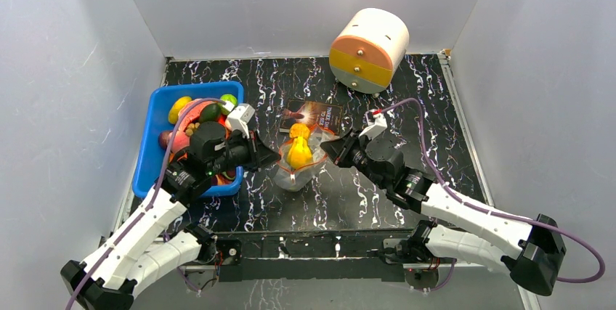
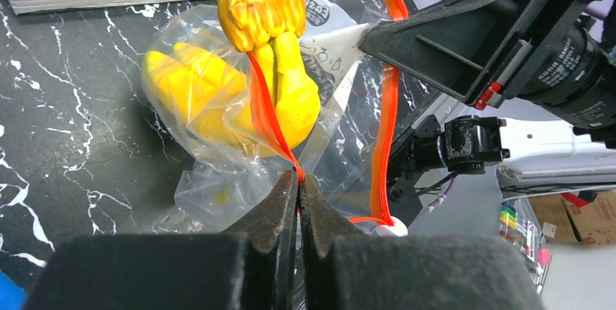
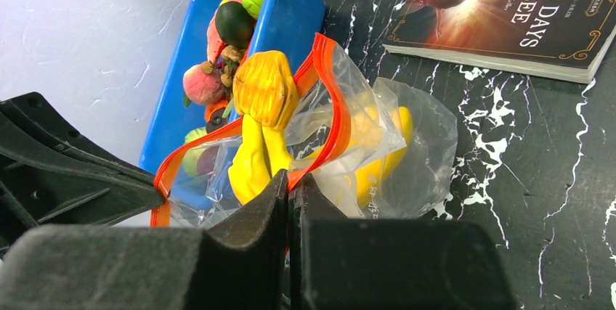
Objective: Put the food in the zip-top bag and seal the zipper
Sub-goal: Place the fake fruit in the zipper food storage bag.
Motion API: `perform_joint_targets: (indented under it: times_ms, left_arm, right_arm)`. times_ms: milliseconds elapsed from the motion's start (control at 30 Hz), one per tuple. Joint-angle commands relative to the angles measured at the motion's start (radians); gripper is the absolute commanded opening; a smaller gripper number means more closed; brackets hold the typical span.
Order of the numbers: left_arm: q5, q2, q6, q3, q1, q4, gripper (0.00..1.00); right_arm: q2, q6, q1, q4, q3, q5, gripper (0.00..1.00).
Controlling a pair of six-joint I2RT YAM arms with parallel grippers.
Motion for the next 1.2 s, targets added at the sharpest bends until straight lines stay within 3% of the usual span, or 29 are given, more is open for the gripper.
perform_joint_targets:
  times_ms: [0,300,367,500,667,867,1167]
  left_arm:
    - [0.064,-0.041,0.013,-0.029,-0.005,0.053,0.0]
    - [0.104,-0.019,0.071,-0.073,-0.005,-0.022,0.02]
    - [0.108,-0.009,0.085,-0.07,-0.005,-0.028,0.1]
    - [0.171,0.011,0.134,-0.057,-0.005,-0.025,0.4]
    - [0.132,0.027,0.205,-0.02,-0.005,-0.052,0.53]
    - [0.108,0.12,0.262,0.026,-0.007,-0.101,0.57]
    - [0.059,0.15,0.133,0.012,-0.097,0.057,0.61]
  right_arm:
    - [-0.004,-0.056,-0.002,0.05,0.011,-0.001,0.0]
    - [-0.068,-0.116,-0.002,0.1,-0.131,-0.146,0.0]
    - [-0.081,-0.124,-0.002,0.089,-0.142,-0.142,0.0]
    - [-0.11,-0.128,-0.002,0.075,-0.172,-0.154,0.0]
    - [-0.143,-0.118,-0.003,0.074,-0.189,-0.149,0.0]
    - [-0.145,-0.106,-0.002,0.078,-0.187,-0.154,0.0]
    - [-0.118,-0.028,-0.002,0.124,-0.174,-0.2,0.0]
